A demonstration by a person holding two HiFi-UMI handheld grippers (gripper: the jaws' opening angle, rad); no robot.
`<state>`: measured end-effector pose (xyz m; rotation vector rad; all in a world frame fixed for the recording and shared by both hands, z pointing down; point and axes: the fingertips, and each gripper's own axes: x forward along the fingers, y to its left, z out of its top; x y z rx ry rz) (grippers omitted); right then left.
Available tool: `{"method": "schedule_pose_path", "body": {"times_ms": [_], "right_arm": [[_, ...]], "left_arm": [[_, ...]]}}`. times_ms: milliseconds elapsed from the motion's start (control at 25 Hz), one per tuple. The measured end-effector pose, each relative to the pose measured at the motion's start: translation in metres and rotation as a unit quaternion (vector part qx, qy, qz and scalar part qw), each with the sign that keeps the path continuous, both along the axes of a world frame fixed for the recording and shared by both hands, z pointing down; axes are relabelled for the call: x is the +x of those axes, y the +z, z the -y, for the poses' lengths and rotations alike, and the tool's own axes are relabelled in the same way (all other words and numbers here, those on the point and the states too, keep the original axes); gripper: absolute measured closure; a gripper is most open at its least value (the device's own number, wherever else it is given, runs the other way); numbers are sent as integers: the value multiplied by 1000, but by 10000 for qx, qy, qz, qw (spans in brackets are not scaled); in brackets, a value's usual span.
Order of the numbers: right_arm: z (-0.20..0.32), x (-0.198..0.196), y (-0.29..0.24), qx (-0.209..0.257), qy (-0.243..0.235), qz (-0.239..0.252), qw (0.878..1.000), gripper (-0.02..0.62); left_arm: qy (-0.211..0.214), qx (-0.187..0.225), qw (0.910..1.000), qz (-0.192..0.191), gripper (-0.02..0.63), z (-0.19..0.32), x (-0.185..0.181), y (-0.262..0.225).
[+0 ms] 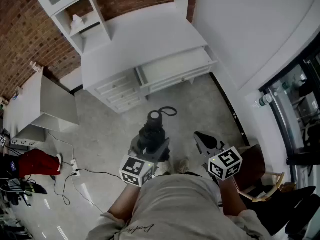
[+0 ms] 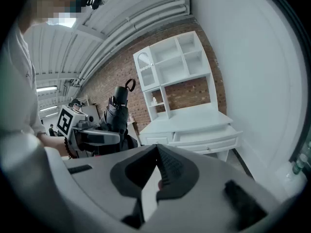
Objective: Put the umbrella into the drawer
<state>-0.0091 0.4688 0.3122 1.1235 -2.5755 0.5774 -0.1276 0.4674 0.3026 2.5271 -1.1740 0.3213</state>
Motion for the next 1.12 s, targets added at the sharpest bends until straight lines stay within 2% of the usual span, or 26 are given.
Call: {"method": "schedule_pose_path", "body": {"times_ms": [240,560,1120], "right_arm": [[-4,-5,0,14,25,-11,10000,568],[0,-33,0,32,65,-6,10000,568],[5,-53,-3,69,147,-2,9999,568]], "left_arm": [[85,61,9999,22,330,-8,0,-3],[129,100,9998,70,330,-2,-30,-9],[218,188,9996,77,330,3,-56,-12]]}}
